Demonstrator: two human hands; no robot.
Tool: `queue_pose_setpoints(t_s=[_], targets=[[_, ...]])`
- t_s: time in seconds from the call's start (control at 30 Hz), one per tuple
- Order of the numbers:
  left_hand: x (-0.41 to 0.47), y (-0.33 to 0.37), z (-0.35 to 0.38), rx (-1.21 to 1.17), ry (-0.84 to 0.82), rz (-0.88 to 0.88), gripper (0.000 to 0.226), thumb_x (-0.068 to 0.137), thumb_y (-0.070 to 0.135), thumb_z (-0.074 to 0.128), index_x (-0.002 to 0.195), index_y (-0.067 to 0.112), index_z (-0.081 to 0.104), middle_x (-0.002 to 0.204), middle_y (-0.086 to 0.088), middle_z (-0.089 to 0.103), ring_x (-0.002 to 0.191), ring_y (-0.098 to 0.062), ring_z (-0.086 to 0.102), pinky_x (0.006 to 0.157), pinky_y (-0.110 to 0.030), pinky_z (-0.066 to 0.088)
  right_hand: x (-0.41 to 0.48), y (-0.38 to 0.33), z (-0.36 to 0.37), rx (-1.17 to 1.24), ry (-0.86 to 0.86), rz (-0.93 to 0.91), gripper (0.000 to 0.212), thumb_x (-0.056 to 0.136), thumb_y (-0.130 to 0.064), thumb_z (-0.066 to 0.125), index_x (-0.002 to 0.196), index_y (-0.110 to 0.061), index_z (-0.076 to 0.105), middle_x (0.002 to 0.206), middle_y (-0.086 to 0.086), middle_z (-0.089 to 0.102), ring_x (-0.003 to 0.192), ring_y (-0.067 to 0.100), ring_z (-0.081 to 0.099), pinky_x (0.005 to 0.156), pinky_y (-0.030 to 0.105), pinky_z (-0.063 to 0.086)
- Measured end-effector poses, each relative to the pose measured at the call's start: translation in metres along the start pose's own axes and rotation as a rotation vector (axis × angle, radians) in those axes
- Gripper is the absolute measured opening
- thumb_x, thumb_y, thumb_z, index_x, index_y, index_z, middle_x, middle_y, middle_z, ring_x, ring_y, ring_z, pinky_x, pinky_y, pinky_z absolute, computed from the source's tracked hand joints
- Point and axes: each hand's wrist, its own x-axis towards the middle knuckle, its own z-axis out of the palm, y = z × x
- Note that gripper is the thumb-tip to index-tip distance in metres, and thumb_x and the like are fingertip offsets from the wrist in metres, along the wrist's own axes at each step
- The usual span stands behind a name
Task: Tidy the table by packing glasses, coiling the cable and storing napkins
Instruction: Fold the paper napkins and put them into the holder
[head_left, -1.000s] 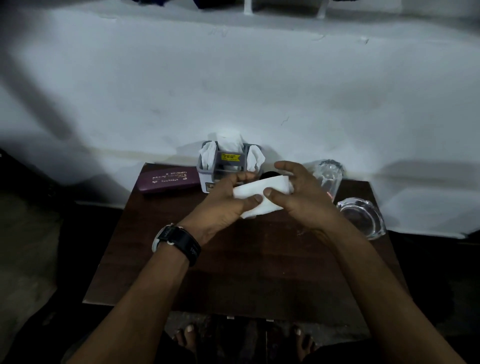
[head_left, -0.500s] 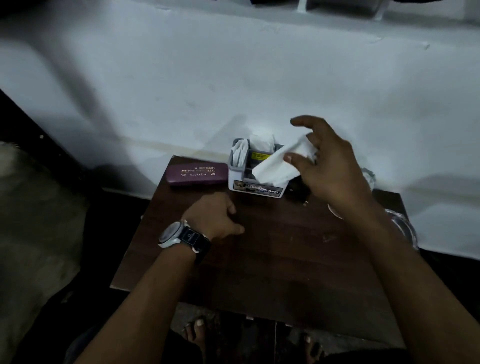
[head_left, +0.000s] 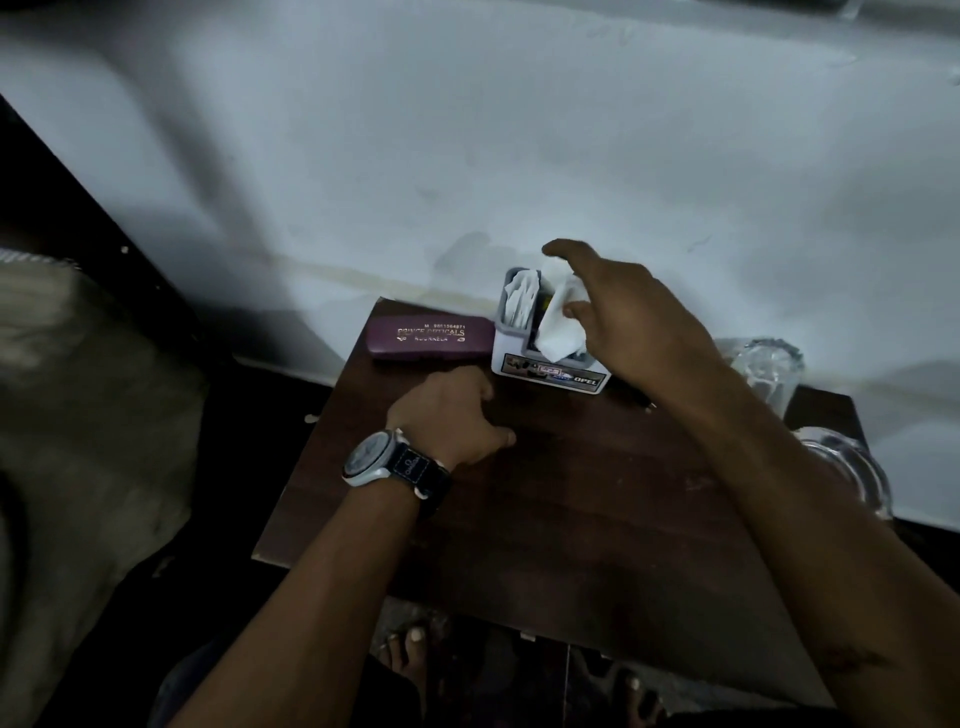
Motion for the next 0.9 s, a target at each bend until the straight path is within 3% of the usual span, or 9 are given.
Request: queue_pose_setpoints(t_s=[0.1,0.17,0.2,0.4,0.53,0.67,0.77,0.83,0.9], targets=[[0.000,-0.001,0.000,-0.010,-0.010,-0.006,0.058,0.077,0.051,0.082,0.125,0.026,0.060,0.120,-0.001,0.069,0.110,-0.022,0.066,0.096,-0.041,0.055,0.002,0.001,-0.003,0.000,0.031,0.003,0.076,0.086,0.008,0.062,0.142,-0.037,0.038,0.085,-0.010,0.056,0.069,-0.013,0.053,0.058,0.019,0.034],[0.000,0.000,0.000,-0.006,-0.013,-0.007,0.059,0.077,0.051,0.081,0.126,0.026,0.059,0.121,0.000,0.068,0.110,-0.021,0.066,0.096,-0.041,0.055,0.002,0.000,-0.002,-0.025,0.006,-0.019,0.077,0.086,0.009,0.061,0.143,-0.036,0.038,0.096,-0.001,0.068,0.087,0.006,0.067,0.064,0.027,0.038],[0.000,0.000,0.000,-0.006,-0.015,-0.007,0.059,0.077,0.051,0.081,0.126,0.026,0.059,0.122,0.000,0.068,0.111,-0.021,0.066,0.097,-0.041,0.055,0.002,0.001,-0.001,-0.038,0.001,-0.027,0.077,0.085,0.010,0.061,0.144,-0.035,0.039,0.101,0.001,0.070,0.094,0.014,0.069,0.067,0.028,0.038],[0.000,0.003,0.000,-0.012,-0.038,-0.009,0.061,0.078,0.052,0.081,0.128,0.026,0.059,0.124,0.000,0.068,0.113,-0.021,0.065,0.098,-0.041,0.054,0.007,0.001,-0.005,-0.015,-0.036,-0.052,0.074,0.087,0.005,0.060,0.144,-0.037,0.038,0.107,0.005,0.072,0.100,0.025,0.068,0.075,0.034,0.048],[0.001,0.004,0.000,-0.004,-0.055,-0.013,0.061,0.078,0.052,0.080,0.129,0.026,0.058,0.123,0.000,0.068,0.112,-0.022,0.066,0.097,-0.042,0.055,0.011,-0.001,-0.010,-0.006,-0.076,-0.085,0.073,0.089,0.002,0.057,0.147,-0.037,0.037,0.106,0.005,0.073,0.096,0.028,0.067,0.080,0.044,0.055],[0.001,0.005,0.000,0.002,-0.075,-0.006,0.060,0.079,0.052,0.080,0.129,0.025,0.058,0.123,-0.001,0.068,0.112,-0.022,0.065,0.097,-0.042,0.055,0.004,-0.006,-0.013,-0.037,-0.062,-0.235,0.070,0.087,0.004,0.061,0.145,-0.033,0.048,0.099,-0.006,0.074,0.076,0.006,0.055,0.066,0.022,0.046],[0.001,0.006,-0.001,0.003,-0.077,-0.010,0.061,0.079,0.052,0.080,0.129,0.025,0.058,0.123,-0.002,0.067,0.111,-0.023,0.065,0.097,-0.043,0.055,-0.003,-0.006,-0.007,-0.090,-0.128,-0.285,0.082,0.079,0.010,0.067,0.145,-0.034,0.046,0.101,-0.014,0.076,0.080,0.004,0.060,0.063,0.013,0.040],[0.000,0.007,0.000,0.005,-0.078,-0.006,0.061,0.079,0.052,0.079,0.130,0.025,0.058,0.123,-0.001,0.067,0.111,-0.022,0.065,0.097,-0.042,0.055,-0.007,-0.002,-0.006,-0.130,-0.091,-0.282,0.083,0.077,0.011,0.068,0.146,-0.030,0.046,0.100,-0.008,0.077,0.081,0.012,0.066,0.063,0.017,0.037],[0.001,0.008,0.001,0.005,-0.084,-0.001,0.061,0.079,0.052,0.079,0.130,0.024,0.059,0.123,-0.001,0.067,0.112,-0.022,0.065,0.097,-0.042,0.055,-0.006,0.002,-0.009,-0.159,-0.023,-0.289,0.076,0.078,0.010,0.065,0.145,-0.022,0.049,0.096,0.006,0.076,0.081,0.030,0.069,0.069,0.031,0.046]])
